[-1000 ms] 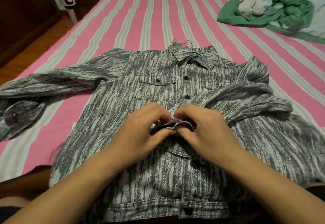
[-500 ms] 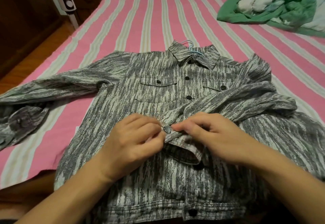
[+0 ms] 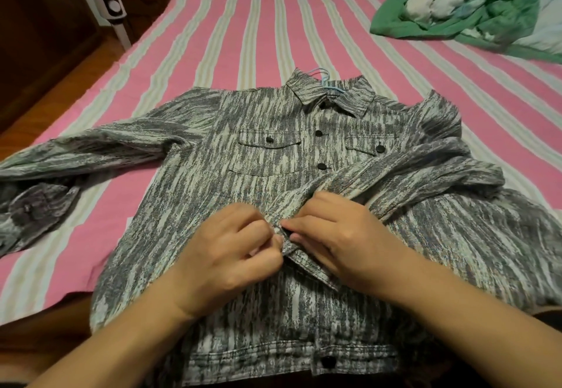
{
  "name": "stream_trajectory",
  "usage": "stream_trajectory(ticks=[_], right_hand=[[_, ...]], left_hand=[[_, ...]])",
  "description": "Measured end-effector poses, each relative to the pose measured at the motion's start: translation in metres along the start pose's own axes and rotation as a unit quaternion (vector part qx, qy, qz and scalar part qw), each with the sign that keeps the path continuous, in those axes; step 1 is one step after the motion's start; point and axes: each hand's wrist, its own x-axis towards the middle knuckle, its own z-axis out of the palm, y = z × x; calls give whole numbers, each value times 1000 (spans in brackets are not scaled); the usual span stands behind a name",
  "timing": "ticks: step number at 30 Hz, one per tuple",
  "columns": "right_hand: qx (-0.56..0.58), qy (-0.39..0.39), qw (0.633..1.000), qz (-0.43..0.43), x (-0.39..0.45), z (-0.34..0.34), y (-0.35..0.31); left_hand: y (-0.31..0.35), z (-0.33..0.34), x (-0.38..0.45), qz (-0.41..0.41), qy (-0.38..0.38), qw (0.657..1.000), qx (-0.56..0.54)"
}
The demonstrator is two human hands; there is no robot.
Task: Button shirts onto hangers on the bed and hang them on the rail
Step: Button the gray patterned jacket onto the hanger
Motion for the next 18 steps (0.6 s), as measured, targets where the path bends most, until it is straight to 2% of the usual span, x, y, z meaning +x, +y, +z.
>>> stream_trajectory(ticks=[6, 8, 10, 13, 18], right_hand=[[-4, 31, 998, 59, -1, 10, -14], [24, 39, 994, 99, -1, 11, -17], [36, 49, 991, 117, -2, 13, -17], [9, 67, 992, 106, -3, 16, -17], [-22, 93, 993, 74, -5, 22, -19]], left_hand=[[1, -1, 1, -19, 13, 1000, -1], [1, 0, 2, -38, -2, 999, -7], [3, 1, 3, -91, -36, 995, -29], [5, 0, 6, -190, -82, 976, -69], [11, -2, 4, -210, -87, 973, -47]])
